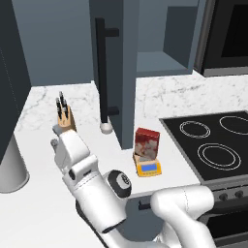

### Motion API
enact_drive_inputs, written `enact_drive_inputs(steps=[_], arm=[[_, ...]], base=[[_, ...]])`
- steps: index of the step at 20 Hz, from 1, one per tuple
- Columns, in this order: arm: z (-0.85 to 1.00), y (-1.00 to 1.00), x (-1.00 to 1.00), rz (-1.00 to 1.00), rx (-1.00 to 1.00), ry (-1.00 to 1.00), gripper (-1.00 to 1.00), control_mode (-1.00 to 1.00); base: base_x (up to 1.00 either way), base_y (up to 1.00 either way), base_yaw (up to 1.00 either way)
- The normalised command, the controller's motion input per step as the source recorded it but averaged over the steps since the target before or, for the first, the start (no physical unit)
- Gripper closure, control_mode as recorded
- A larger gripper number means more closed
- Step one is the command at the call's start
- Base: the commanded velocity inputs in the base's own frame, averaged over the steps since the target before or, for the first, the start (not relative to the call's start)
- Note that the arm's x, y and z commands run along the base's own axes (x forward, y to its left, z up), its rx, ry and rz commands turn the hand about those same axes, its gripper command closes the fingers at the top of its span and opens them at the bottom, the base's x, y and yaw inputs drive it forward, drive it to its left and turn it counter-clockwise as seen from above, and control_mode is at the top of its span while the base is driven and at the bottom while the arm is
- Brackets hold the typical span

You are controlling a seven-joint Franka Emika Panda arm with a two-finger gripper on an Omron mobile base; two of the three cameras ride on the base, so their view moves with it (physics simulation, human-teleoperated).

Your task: Pick the cereal and place it on the digital scale for weighing, and close the cabinet.

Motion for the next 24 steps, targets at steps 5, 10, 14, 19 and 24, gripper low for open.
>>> enact_drive_inputs(steps=[5,10,14,19,24], arm=[[0.0,0.41,0.02,-0.24,0.08,0.08,-1.0,-1.0],[0.0,0.04,0.0,-0.31,0.33,0.12,-1.0,-1.0],[0.0,0.0,0.07,-0.21,0.34,0.23,-1.0,-1.0],[-0.03,-0.04,0.74,-0.1,0.2,0.26,-1.0,-1.0],[0.0,0.0,0.53,-0.04,0.0,0.12,-1.0,-1.0]], base=[[0.0,0.0,0.0],[0.0,0.0,0.0],[0.0,0.0,0.0],[0.0,0.0,0.0],[0.0,0.0,0.0]])
